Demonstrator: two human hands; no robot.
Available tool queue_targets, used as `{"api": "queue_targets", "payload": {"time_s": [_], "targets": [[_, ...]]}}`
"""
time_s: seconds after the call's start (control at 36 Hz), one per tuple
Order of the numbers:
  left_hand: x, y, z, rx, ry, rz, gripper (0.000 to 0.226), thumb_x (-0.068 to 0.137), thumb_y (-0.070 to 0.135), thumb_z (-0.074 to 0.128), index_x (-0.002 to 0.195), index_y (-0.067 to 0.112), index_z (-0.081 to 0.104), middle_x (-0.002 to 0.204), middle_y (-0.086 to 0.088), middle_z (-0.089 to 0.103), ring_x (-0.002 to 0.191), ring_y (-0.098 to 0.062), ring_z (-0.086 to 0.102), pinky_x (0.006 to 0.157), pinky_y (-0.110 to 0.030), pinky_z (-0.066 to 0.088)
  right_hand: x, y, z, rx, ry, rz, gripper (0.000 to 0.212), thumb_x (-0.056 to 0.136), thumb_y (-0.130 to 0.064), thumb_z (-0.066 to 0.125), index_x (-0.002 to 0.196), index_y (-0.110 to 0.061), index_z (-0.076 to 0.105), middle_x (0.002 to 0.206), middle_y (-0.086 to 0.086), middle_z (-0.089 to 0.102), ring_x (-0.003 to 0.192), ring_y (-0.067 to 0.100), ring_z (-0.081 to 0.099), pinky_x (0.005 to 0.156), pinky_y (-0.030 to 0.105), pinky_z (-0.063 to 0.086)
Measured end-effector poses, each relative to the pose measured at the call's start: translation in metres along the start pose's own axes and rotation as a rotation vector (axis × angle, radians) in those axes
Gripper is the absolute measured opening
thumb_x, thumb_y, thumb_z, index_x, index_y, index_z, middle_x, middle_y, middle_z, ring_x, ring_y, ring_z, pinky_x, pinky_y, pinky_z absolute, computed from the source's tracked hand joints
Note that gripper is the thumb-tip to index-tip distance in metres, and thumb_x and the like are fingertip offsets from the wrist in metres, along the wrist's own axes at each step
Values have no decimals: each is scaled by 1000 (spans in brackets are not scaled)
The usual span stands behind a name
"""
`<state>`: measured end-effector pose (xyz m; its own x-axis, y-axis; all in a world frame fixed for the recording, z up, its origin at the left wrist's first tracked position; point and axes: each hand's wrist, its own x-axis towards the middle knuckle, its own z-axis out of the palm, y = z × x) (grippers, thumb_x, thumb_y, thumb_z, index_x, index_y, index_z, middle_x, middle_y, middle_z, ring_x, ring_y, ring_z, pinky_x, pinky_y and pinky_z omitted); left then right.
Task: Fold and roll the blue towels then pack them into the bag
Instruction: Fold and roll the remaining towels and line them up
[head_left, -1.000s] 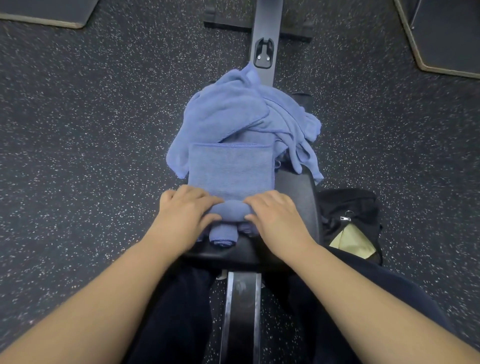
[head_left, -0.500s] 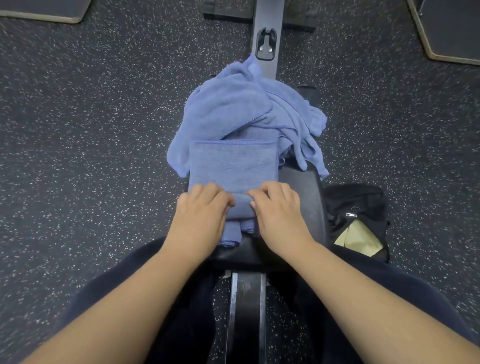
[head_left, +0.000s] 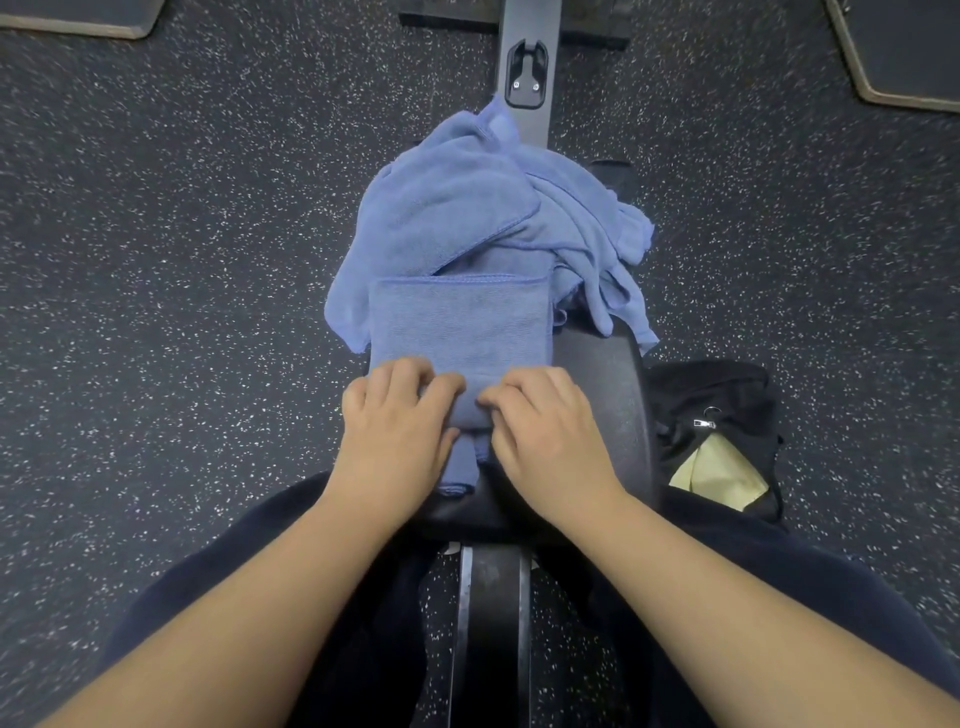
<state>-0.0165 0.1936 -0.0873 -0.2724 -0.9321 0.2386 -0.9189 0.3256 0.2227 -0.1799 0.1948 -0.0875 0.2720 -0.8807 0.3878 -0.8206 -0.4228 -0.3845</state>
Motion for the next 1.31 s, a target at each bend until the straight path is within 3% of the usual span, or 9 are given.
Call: {"api": "queue_targets", "payload": {"time_s": [0.14,0.33,0.47,0.61,0.69,0.89,0.97,1.14,1.31], "targets": [[0,-4,5,-8,18,12,44,69,23,80,108,16,60,104,-5,43,94,-25,38,81,-37,26,2,-4,0,-58,-2,41,27,76,-21,49,93,-10,67,92,5,61,90,20,43,77,30,36],[6,-10,3,-37,-14,7,37,82,39,48,110,20,61,102,-5,55,96,-22,42,81,-36,27,4,0,0,-96,-87,46,37,72,-24,47,102,-12,64,101,3,61,96,19,43,81,29,33],[10,-15,2,-94,-36,-15,41,84,42,46,111,20,66,98,-4,59,95,-20,43,83,-35,28,9,3,3,-97,-74,62,32,73,-16,48,101,-13,64,99,2,62,94,19,44,80,29,35],[12,-18,-1,-146,-44,-3,41,84,41,49,114,19,66,97,-3,60,94,-20,45,88,-34,29,13,7,3,-121,-99,28,41,62,-11,76,101,-11,64,98,4,62,93,20,43,79,28,32],[11,-18,-2,-142,-34,14,36,82,32,59,115,19,65,101,-3,60,95,-23,49,91,-34,31,16,10,3,-124,-98,17,39,64,-16,80,100,-10,65,95,4,62,91,20,45,77,28,33],[12,-18,-2,-168,-14,55,29,81,23,58,109,23,51,109,-5,59,97,-30,55,98,-49,40,20,12,4,-134,-142,11,36,69,-19,74,102,-9,64,98,5,62,90,26,54,79,30,34],[14,-17,-2,-169,11,63,24,83,23,53,107,21,51,111,-8,60,99,-28,52,95,-54,42,23,10,4,-146,-136,15,29,76,-24,56,100,-11,64,97,4,62,89,26,54,79,30,34],[13,-18,-1,-109,51,42,29,85,23,48,108,14,62,115,-10,61,113,-26,50,109,-44,24,32,13,7,-174,-111,27,26,85,-24,44,94,-12,66,89,3,63,82,27,56,76,30,32],[17,-22,1,-82,68,30,31,87,17,52,114,13,67,118,-11,62,118,-31,50,107,-45,26,40,16,11,-152,-88,55,28,88,-27,45,95,-14,69,86,2,64,80,27,58,75,30,33]]}}
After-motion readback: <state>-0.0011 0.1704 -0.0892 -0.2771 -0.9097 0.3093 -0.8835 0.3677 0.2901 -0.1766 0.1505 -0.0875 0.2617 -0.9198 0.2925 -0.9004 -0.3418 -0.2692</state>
